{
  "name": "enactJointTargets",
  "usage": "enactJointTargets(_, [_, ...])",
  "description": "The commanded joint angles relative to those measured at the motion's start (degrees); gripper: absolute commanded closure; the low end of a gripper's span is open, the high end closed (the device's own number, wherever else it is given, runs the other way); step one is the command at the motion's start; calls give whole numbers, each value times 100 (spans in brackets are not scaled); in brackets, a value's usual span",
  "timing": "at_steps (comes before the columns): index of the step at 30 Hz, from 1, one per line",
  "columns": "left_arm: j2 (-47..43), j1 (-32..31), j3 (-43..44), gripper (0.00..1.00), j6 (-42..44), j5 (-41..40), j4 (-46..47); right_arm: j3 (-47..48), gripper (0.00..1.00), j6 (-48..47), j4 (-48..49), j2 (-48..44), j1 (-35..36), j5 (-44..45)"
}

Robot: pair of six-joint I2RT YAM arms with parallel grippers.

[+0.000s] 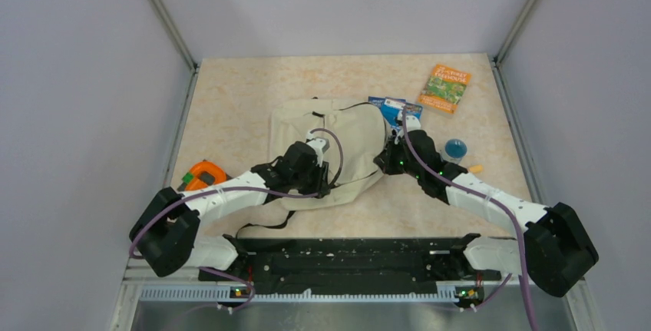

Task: Pack the student bag
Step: Unzip the student bag at the center of the board.

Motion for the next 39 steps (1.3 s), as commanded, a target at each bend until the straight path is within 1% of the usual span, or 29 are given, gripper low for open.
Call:
enactJointTargets(1, [-20,-31,218,63,-217,44,114,69,100,-134,176,26,56,283])
enactJointTargets(2, [-26,-31,199,67,-274,84,167,66,100,-140,185,17,55,281])
enactJointTargets(3, [-44,-31,166,75,-335,106,254,55,100,-131,205,14,55,264])
enactJointTargets(5, [-105,-31,104,94,-455,123,413,21,100,-131,254,25,55,253])
enactJointTargets(6, [-143,-31,69,100,-505,111,487,10,100,-130,267,44,53,250])
enactJointTargets(13, [-426,-31,59,100,-601,59,688,27,100,-128,310,123,49,190])
enactJointTargets(19, [-416,-31,140,100,-686,244,887,45,100,-108,372,228,55,109])
enactJointTargets(25, [-163,-44,359,100,-1003,786,1507,-140,100,86,662,232,55,-73])
enactJointTargets(35, [225,-199,449,100,-1367,992,2179,-275,100,250,835,342,56,-95])
enactJointTargets(39, [538,-316,700,100,-1462,1146,2427,-311,100,346,956,453,55,-307])
